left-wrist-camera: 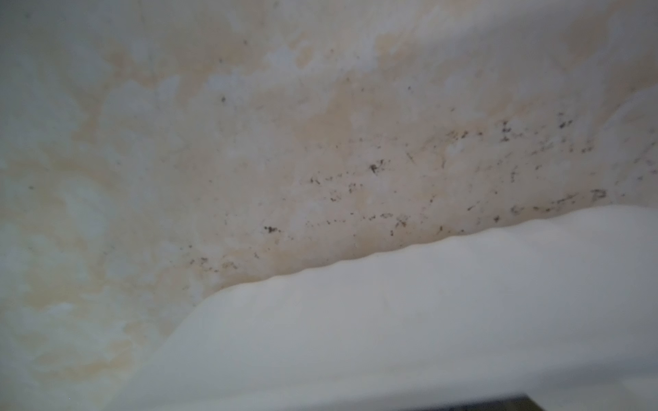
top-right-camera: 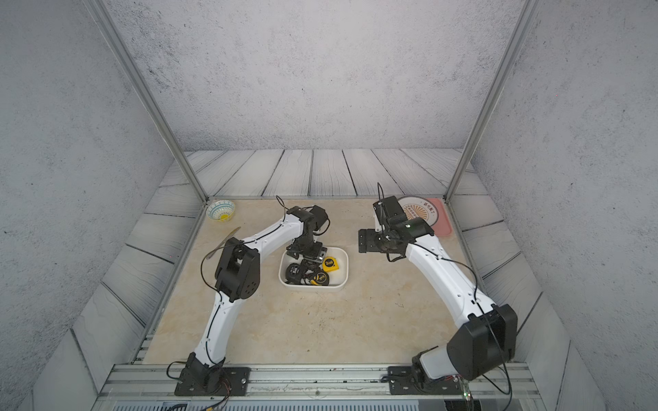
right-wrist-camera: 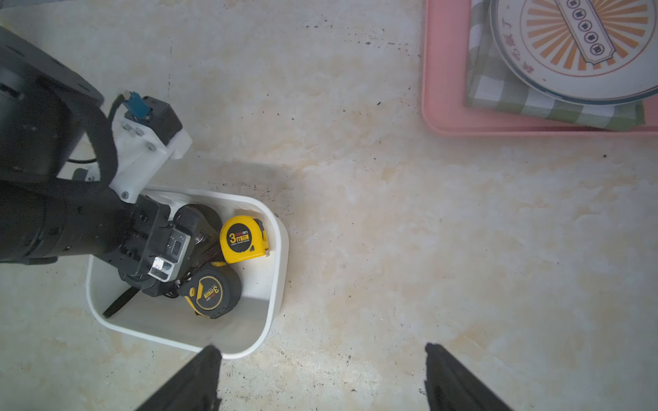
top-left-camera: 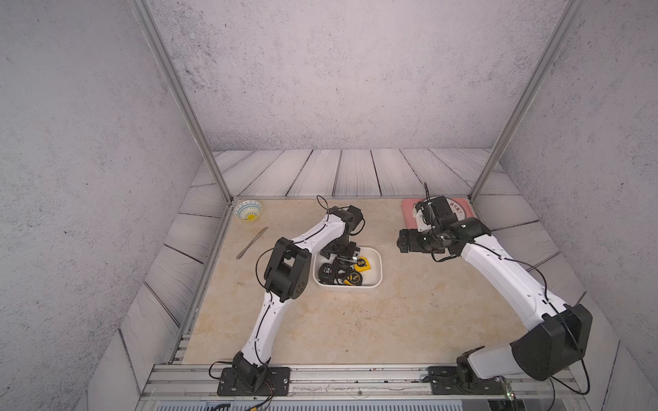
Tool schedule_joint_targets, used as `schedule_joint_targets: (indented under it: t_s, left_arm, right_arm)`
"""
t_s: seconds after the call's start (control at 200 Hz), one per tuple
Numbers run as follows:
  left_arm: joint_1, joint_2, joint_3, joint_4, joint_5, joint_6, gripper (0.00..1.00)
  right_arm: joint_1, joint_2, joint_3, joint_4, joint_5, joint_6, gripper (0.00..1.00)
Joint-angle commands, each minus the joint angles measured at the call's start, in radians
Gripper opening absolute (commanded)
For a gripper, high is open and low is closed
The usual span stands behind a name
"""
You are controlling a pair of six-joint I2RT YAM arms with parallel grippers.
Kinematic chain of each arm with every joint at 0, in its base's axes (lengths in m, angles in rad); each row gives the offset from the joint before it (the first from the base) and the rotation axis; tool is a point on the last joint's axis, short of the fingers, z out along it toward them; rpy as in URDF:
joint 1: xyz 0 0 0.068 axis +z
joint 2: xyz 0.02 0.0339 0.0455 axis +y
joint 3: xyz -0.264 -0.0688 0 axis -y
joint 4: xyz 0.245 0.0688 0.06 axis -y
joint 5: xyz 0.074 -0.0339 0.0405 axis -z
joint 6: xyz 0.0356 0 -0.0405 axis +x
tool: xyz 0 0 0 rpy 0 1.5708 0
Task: Take the tape measure out of the storage box
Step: Pick up the tape measure from the storage box.
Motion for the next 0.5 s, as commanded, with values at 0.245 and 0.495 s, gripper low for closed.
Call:
schedule_joint_targets:
  t_s: [0.245, 0.495]
  left_arm:
    - [-0.001, 0.033, -0.018, 0.017, -0.005, 0.005, 0.87]
    - [-0.001, 0.055, -0.017, 0.016, -0.005, 0.002, 0.73]
  right_arm:
    - [0.003, 0.007, -0.002, -0.013, 0.013, 0.003, 0.91]
    - [0.003, 0.006, -0.003, -0.013, 0.017, 0.003, 0.91]
